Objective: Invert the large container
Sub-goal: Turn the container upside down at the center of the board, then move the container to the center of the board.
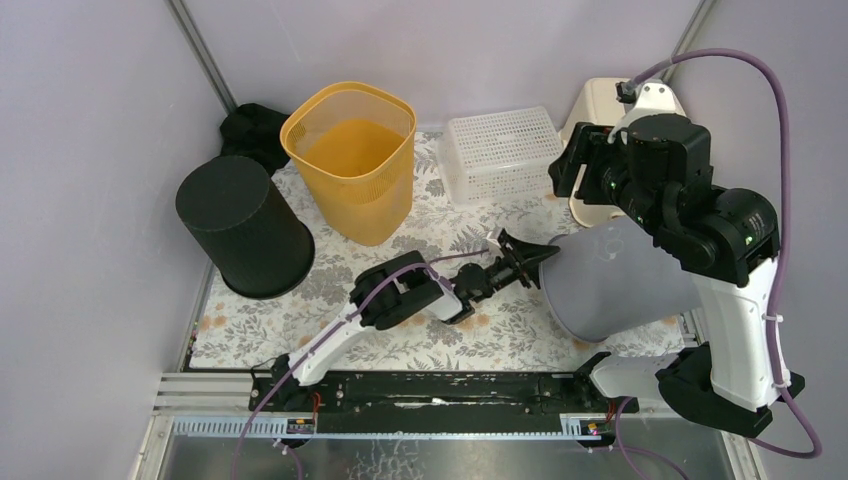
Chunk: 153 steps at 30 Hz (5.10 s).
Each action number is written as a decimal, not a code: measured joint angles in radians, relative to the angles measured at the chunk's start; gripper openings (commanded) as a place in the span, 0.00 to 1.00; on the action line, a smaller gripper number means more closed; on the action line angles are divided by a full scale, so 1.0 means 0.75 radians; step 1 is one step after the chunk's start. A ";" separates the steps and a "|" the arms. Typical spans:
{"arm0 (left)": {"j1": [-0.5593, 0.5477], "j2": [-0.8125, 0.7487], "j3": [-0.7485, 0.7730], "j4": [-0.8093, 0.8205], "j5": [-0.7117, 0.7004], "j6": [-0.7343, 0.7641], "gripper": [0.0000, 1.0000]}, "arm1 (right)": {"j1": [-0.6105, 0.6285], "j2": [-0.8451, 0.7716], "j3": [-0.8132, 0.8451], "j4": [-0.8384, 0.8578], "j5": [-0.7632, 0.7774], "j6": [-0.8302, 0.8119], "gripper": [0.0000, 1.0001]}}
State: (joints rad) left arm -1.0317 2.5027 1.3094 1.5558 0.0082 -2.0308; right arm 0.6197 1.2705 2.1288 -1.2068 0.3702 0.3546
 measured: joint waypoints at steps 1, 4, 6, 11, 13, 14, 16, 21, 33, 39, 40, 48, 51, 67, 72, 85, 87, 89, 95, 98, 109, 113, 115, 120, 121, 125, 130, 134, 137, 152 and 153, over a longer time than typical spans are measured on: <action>0.008 -0.016 -0.028 0.002 0.002 0.008 0.60 | 0.000 -0.001 -0.005 0.005 -0.002 0.000 0.69; 0.036 -0.057 -0.099 0.002 0.009 0.035 0.61 | 0.000 -0.003 -0.018 0.016 -0.014 0.000 0.70; 0.053 -0.078 -0.142 0.001 0.016 0.054 0.60 | 0.000 -0.004 -0.025 0.021 -0.020 0.000 0.69; 0.085 -0.097 -0.212 0.001 0.047 0.099 0.60 | 0.000 -0.009 -0.048 0.033 -0.024 -0.001 0.70; 0.094 -0.103 -0.244 0.001 0.057 0.116 0.59 | 0.000 -0.011 -0.059 0.037 -0.028 -0.001 0.70; 0.099 -0.108 -0.262 0.001 0.062 0.125 0.59 | 0.000 -0.012 -0.064 0.042 -0.029 -0.001 0.70; 0.109 -0.126 -0.301 0.001 0.074 0.139 0.59 | 0.000 -0.014 -0.075 0.051 -0.032 -0.003 0.70; 0.129 -0.172 -0.357 0.001 0.104 0.182 0.59 | 0.000 -0.019 -0.111 0.066 -0.033 -0.004 0.69; 0.158 -0.194 -0.417 -0.011 0.145 0.263 0.61 | 0.000 -0.048 -0.309 0.130 -0.058 -0.003 0.69; 0.175 -0.244 -0.456 -0.100 0.161 0.332 0.61 | 0.000 -0.053 -0.391 0.146 -0.069 -0.003 0.70; 0.176 -0.254 -0.461 -0.116 0.164 0.342 0.61 | 0.000 -0.053 -0.397 0.151 -0.069 -0.003 0.70; 0.189 -0.320 -0.503 -0.200 0.170 0.407 0.61 | 0.000 -0.068 -0.439 0.168 -0.080 -0.003 0.70; 0.201 -0.355 -0.534 -0.242 0.170 0.433 0.61 | 0.000 -0.069 -0.451 0.173 -0.086 -0.003 0.70; 0.261 -0.629 -0.595 -0.690 0.186 0.636 0.64 | 0.000 -0.069 -0.483 0.198 -0.105 -0.003 0.70; 0.263 -0.725 -0.546 -0.960 0.164 0.745 0.68 | 0.000 -0.069 -0.497 0.205 -0.116 -0.003 0.70; 0.290 -0.825 -0.479 -1.430 0.075 0.936 0.72 | 0.000 -0.069 -0.590 0.242 -0.146 -0.003 0.69; 0.295 -0.826 -0.475 -1.464 0.068 0.949 0.72 | 0.000 -0.069 -0.607 0.251 -0.160 -0.003 0.69; 0.296 -0.826 -0.475 -1.481 0.067 0.959 0.72 | 0.000 -0.069 -0.625 0.262 -0.175 -0.001 0.69; 0.299 -0.871 -0.474 -1.562 0.064 0.992 0.72 | 0.000 -0.079 -0.711 0.292 -0.249 0.003 0.67; 0.299 -0.943 -0.474 -1.625 0.064 1.014 0.72 | 0.000 -0.109 -0.759 0.312 -0.326 0.006 0.66; 0.284 -1.400 -0.549 -1.898 0.009 1.150 0.76 | -0.001 -0.218 -0.876 0.408 -0.581 0.014 0.65; 0.283 -1.656 -0.702 -2.051 -0.048 1.176 0.77 | -0.001 -0.181 -0.878 0.424 -0.618 0.006 0.65; 0.278 -1.766 -0.745 -2.136 -0.077 1.186 0.78 | 0.000 -0.163 -0.878 0.436 -0.642 0.001 0.64; 0.267 -2.049 -0.759 -2.353 -0.181 1.216 0.86 | 0.036 -0.109 -0.879 0.446 -0.655 -0.010 0.64; 0.262 -2.096 -0.757 -2.389 -0.201 1.223 0.88 | 0.062 -0.095 -0.878 0.449 -0.648 -0.013 0.64; 0.256 -2.212 -0.733 -2.514 -0.263 1.252 1.00 | 0.200 -0.042 -0.878 0.449 -0.597 -0.021 0.64; 0.234 -2.319 -0.715 -2.641 -0.322 1.273 1.00 | 0.304 0.004 -0.931 0.481 -0.524 -0.017 0.64; 0.224 -2.425 -0.715 -2.718 -0.376 1.273 1.00 | 0.307 0.010 -1.084 0.513 -0.476 -0.001 0.64; 0.224 -2.475 -0.715 -2.753 -0.409 1.272 1.00 | 0.314 0.026 -1.198 0.536 -0.470 0.015 0.63; 0.224 -2.431 -0.715 -2.787 -0.440 1.278 1.00 | 0.338 0.230 -1.416 0.642 -0.205 0.078 0.66; 0.224 -2.432 -0.715 -2.787 -0.440 1.278 1.00 | 0.331 0.238 -1.424 0.646 -0.197 0.077 0.66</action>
State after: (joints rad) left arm -0.8635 0.6785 0.7734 -0.5343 -0.3222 -1.0725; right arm 0.8680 1.4490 1.0607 -0.7219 0.2222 0.4126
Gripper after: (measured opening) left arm 0.997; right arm 0.651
